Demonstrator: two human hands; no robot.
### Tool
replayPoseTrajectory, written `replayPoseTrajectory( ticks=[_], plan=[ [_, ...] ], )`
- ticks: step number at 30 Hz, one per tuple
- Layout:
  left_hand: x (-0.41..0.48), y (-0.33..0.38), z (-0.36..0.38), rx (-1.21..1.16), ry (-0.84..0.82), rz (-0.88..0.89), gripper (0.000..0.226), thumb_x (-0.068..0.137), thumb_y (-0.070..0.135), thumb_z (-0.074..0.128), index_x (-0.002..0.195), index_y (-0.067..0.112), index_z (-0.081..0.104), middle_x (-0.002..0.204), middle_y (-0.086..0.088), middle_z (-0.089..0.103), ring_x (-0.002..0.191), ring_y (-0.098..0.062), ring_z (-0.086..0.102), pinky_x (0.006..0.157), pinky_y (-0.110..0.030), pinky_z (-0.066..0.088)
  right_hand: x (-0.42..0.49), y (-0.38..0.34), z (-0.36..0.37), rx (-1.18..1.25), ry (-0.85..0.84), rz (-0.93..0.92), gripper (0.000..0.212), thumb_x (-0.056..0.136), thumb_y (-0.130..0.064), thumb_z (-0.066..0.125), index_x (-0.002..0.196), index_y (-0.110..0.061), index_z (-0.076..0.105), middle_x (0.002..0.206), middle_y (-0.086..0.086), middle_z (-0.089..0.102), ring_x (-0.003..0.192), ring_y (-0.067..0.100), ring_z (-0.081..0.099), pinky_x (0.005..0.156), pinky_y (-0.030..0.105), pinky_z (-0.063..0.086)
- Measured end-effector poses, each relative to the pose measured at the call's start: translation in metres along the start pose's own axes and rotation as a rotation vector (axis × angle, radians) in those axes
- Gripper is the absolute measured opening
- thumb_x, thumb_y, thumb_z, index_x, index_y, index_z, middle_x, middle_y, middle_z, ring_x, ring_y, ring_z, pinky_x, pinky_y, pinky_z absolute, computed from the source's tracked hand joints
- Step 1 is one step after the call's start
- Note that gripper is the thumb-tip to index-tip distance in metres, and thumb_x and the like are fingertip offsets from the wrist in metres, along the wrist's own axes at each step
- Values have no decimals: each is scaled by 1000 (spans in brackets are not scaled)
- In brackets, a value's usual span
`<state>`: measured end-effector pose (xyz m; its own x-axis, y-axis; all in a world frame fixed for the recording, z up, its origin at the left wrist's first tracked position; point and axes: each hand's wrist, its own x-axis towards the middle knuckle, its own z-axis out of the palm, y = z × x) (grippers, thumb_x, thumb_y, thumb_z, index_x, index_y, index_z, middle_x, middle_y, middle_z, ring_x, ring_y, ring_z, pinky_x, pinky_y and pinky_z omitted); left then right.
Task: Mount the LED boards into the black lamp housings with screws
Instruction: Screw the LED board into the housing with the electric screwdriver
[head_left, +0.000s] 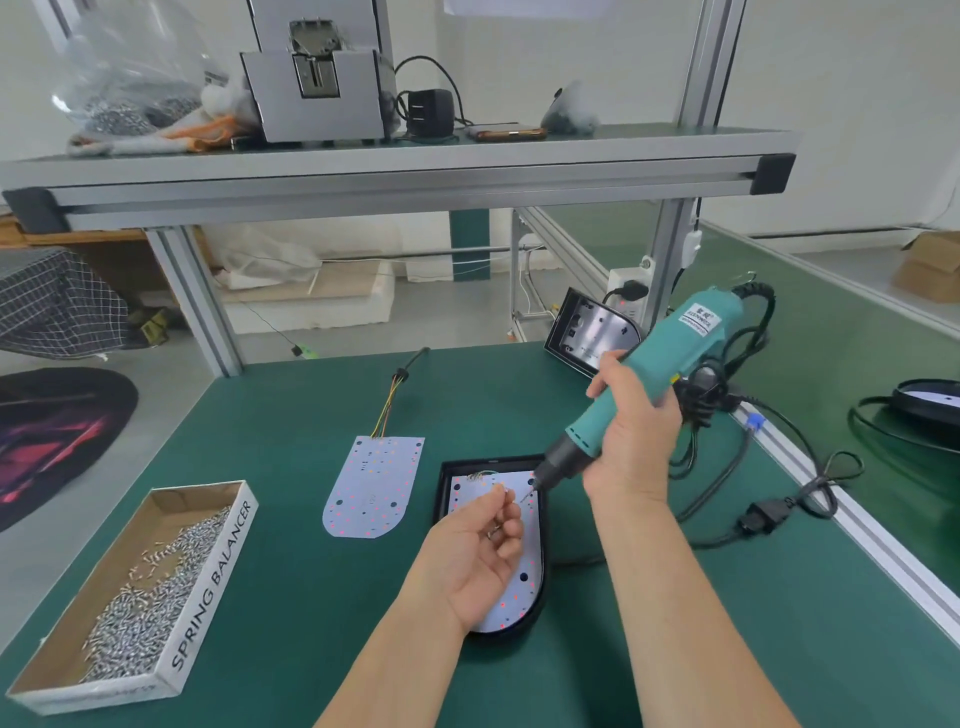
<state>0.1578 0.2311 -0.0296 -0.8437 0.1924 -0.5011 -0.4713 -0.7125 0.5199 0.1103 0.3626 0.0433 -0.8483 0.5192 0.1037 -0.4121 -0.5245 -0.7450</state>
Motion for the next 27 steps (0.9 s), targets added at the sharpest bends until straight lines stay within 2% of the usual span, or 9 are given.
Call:
replayPoseTrajectory(
  ticks=[3, 9, 14, 19, 23, 27],
  plan=[
    [0, 0, 0, -10, -6, 1, 13, 96, 6, 59, 86, -1, 64, 69, -11, 59, 50, -14, 51, 37, -19, 38, -4, 7, 9, -57, 26, -103, 17, 76, -17, 75, 72, -25, 60, 54, -6, 55, 52, 9, 50, 54, 17, 42],
    [3, 0, -3, -37, 0, -1, 11, 95, 2, 58, 87, -3, 64, 70, -12, 60, 50, -14, 54, 36, -18, 38, -5, 4, 9, -32, 104, -173, 21, 79, -14, 72, 72, -18, 53, 50, -7, 52, 47, 8, 48, 49, 17, 41],
    [5, -2, -4, -11, -27, 15, 8, 76, 3, 68, 82, -3, 67, 71, -13, 61, 51, -14, 56, 37, -18, 39, -2, 1, 11, -32, 83, -206, 27, 81, -11, 72, 61, -26, 64, 50, -7, 52, 47, 9, 48, 50, 20, 42],
    [5, -2, -5, -3, -45, 17, 13, 72, 3, 69, 82, -3, 66, 72, -13, 61, 52, -14, 56, 37, -18, 39, -5, 5, 8, -52, 100, -185, 26, 81, -12, 72, 66, -21, 52, 50, -7, 52, 47, 8, 49, 50, 18, 42],
    [5, -2, -5, 7, -31, 15, 5, 83, 2, 65, 82, -3, 66, 72, -12, 60, 51, -14, 56, 36, -18, 38, -5, 7, 8, -76, 103, -188, 25, 80, -11, 71, 67, -19, 51, 50, -7, 52, 47, 9, 49, 50, 20, 43],
    [5, -2, -3, 0, -11, 19, 12, 95, -1, 57, 85, -3, 65, 71, -12, 61, 50, -13, 56, 36, -18, 38, -7, 5, 7, -75, 107, -198, 23, 81, -10, 70, 69, -19, 53, 50, -9, 52, 47, 8, 49, 50, 20, 43]
  ],
)
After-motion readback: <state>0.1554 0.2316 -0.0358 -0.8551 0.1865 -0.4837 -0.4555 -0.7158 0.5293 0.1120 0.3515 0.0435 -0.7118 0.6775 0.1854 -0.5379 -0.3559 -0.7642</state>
